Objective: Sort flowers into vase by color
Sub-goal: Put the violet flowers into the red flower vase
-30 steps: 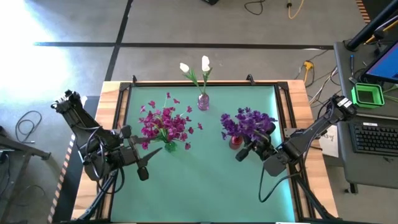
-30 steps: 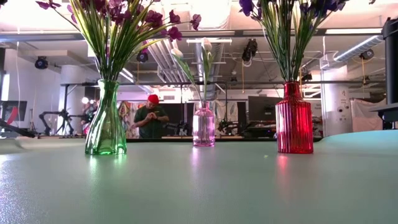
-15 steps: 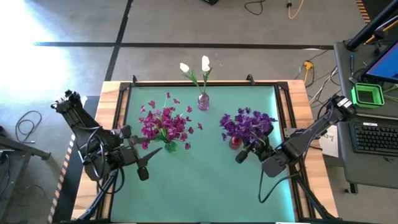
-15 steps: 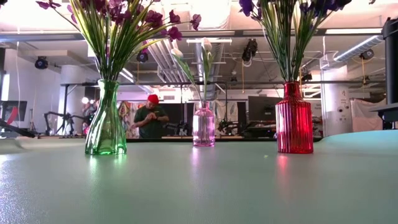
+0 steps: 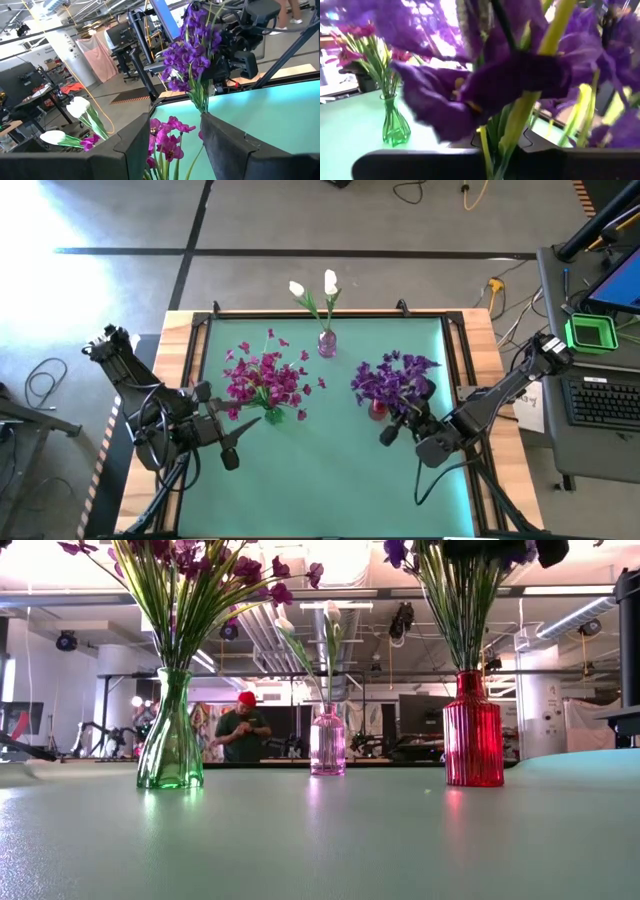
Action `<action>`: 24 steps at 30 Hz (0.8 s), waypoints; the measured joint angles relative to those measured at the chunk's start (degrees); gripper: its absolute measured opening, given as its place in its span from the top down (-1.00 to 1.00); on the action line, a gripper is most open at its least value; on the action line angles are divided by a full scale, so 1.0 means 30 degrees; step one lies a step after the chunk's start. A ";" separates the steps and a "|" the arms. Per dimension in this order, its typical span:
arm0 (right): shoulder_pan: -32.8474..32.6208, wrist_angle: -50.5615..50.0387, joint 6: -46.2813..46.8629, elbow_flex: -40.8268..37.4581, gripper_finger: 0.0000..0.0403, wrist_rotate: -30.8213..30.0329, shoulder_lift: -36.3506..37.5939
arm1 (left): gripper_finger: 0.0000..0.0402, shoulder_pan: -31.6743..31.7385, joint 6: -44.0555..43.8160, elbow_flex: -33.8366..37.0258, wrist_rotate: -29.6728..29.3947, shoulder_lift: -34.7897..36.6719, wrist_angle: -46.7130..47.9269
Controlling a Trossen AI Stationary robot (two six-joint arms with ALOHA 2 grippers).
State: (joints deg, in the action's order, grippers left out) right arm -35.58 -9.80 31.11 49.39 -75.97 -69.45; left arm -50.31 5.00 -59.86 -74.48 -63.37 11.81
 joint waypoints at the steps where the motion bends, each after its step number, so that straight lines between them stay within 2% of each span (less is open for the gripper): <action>1: -0.0004 -0.0391 0.0439 0.0000 0.93 0.0076 0.0000 | 0.18 0.0002 0.0004 0.0000 0.0000 0.0000 0.0000; 7: 0.0003 -0.2187 0.2385 0.0000 0.93 0.0920 0.0000 | 0.18 0.0002 0.0006 0.0000 0.0000 0.0000 0.0007; 17: 0.0003 -0.2478 0.2647 -0.0006 0.93 0.0172 0.0000 | 0.18 0.0002 0.0006 0.0000 0.0000 0.0000 0.0007; 24: -0.0004 -0.2479 0.2270 -0.0007 0.70 -0.0114 0.0123 | 0.18 0.0002 0.0006 -0.0004 0.0000 0.0000 0.0007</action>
State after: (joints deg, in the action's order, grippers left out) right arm -35.59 -17.24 37.92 49.36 -76.31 -69.08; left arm -50.30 5.02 -59.87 -74.48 -63.37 11.84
